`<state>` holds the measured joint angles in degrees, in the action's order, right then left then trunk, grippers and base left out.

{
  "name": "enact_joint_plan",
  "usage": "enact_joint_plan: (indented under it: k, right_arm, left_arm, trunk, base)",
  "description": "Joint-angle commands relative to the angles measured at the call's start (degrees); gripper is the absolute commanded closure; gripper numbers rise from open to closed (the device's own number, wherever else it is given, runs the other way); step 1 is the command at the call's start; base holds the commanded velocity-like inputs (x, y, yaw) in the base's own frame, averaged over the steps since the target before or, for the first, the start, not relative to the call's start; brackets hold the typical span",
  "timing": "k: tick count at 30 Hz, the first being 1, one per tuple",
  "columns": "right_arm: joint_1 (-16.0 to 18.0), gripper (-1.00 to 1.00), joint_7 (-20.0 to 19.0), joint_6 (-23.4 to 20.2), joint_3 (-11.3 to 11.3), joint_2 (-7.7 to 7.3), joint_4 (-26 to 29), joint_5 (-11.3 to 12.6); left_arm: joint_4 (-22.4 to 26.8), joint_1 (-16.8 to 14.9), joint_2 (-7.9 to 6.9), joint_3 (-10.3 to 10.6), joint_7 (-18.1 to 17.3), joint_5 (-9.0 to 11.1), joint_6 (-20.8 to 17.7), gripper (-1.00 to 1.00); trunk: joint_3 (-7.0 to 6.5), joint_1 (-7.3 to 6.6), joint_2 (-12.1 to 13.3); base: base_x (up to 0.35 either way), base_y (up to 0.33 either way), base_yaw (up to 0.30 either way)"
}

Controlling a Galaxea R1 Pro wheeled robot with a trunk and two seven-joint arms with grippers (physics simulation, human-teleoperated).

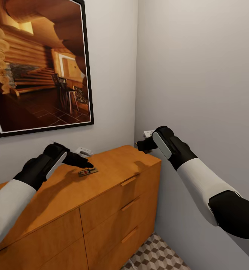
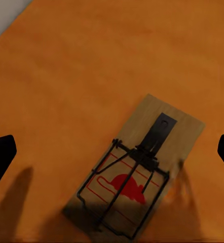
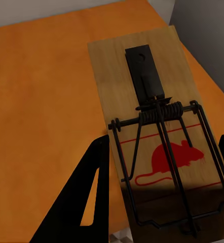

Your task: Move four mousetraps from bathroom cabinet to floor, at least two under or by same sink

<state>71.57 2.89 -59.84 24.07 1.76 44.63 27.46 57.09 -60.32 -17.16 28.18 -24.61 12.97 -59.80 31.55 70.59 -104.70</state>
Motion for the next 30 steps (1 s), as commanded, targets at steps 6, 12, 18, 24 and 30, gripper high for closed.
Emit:
enact_joint_plan:
  k: [6,12,18,24,30]
  right_arm:
    - [0.1,1.00,0.3,-0.2,0.1,-0.06,0.0,0.4]
    - [0.1,1.00,0.3,-0.2,0.1,0.04,0.0,0.4]
    - [0.1,1.00,0.3,-0.2,0.1,0.03,0.0,0.3]
    - [0.1,1.00,0.3,-0.2,0.1,0.00,0.0,0.3]
    - [0.1,1.00,0.3,-0.2,0.1,0.00,0.0,0.3]
  left_arm:
    - [-0.1,-0.5,0.12,0.9,0.0,0.2,-0.2,-1.00]
    - [-1.3,-2.9,0.18,1.1,0.0,0.4,-0.2,-1.00]
    - [-7.0,-7.4,1.39,1.4,-0.1,0.4,-0.2,-1.00]
    - [-13.3,-12.4,3.24,1.6,-0.2,0.3,-0.2,-1.00]
    - [-15.3,-14.7,3.85,2.9,-0.2,0.3,-0.2,-1.00]
  trunk:
    - [0.07,-0.01,0.0]
    - [0.07,-0.01,0.0]
    - [0.07,-0.01,0.0]
    - [0.07,-0.01,0.0]
    - [0.07,-0.01,0.0]
  base:
    - [0.000,0.000,0.000]
    - [0.000,0.000,0.000]
    - [0.000,0.000,0.000]
    - [0.000,0.000,0.000]
    - [0.000,0.000,0.000]
